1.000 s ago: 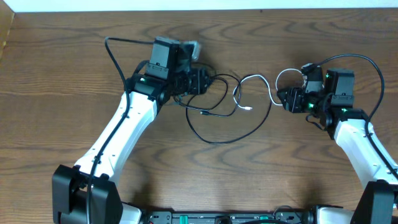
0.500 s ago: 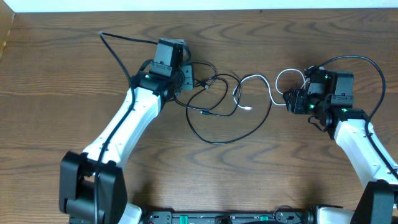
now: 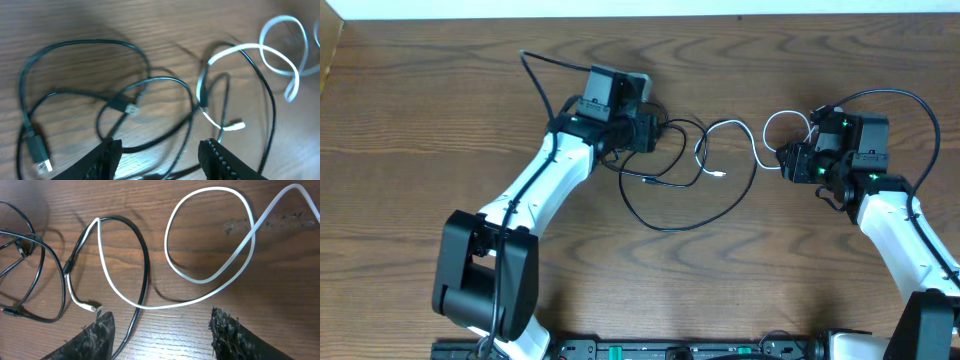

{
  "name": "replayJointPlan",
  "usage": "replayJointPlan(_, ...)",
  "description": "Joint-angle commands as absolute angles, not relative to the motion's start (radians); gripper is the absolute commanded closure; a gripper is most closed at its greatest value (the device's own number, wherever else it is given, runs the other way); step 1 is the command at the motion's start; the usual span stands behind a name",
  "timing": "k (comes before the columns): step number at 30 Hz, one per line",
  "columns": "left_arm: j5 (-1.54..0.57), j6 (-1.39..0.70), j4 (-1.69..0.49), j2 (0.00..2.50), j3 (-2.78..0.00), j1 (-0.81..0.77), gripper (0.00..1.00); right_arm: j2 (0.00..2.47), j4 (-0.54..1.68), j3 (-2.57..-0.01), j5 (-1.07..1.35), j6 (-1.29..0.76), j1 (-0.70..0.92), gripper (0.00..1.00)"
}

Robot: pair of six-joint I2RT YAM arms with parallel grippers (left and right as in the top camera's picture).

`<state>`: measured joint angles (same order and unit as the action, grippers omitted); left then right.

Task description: Untangle cables

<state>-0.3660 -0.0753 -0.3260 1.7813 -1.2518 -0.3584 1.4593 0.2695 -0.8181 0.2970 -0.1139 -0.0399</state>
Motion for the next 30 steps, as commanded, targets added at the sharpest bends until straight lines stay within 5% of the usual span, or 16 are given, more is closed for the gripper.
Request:
replayJointPlan(1, -0.400, 0.112, -0.332, 1.794, -1.262, -0.390, 0.46, 1.455, 0.273, -0.821, 0.290, -0.119, -0.038, 0.43)
replayJointPlan(14, -0.343, 0.189, -0.294, 1.908, -1.262, -0.403, 0.46, 1.455, 0.281, -0.821, 0.290, -0.119, -0.038, 0.43)
replayJointPlan(21, -0.343, 0.171, -0.191, 1.885, -1.263, -0.403, 0.67, 1.455, 0.286, -0.821, 0.290, -0.119, -0.038, 0.43)
replayJointPlan(23, -0.344, 0.170, -0.181, 1.866, -1.263, -0.403, 0.91, 1.455, 0.289, -0.821, 0.290, -0.119, -0.038, 0.43)
replayJointPlan(30, -0.359, 0.036, -0.161, 1.763, -1.263, -0.403, 0.93, 1.455, 0.289, -0.821, 0.290, -0.119, -0.038, 0.43)
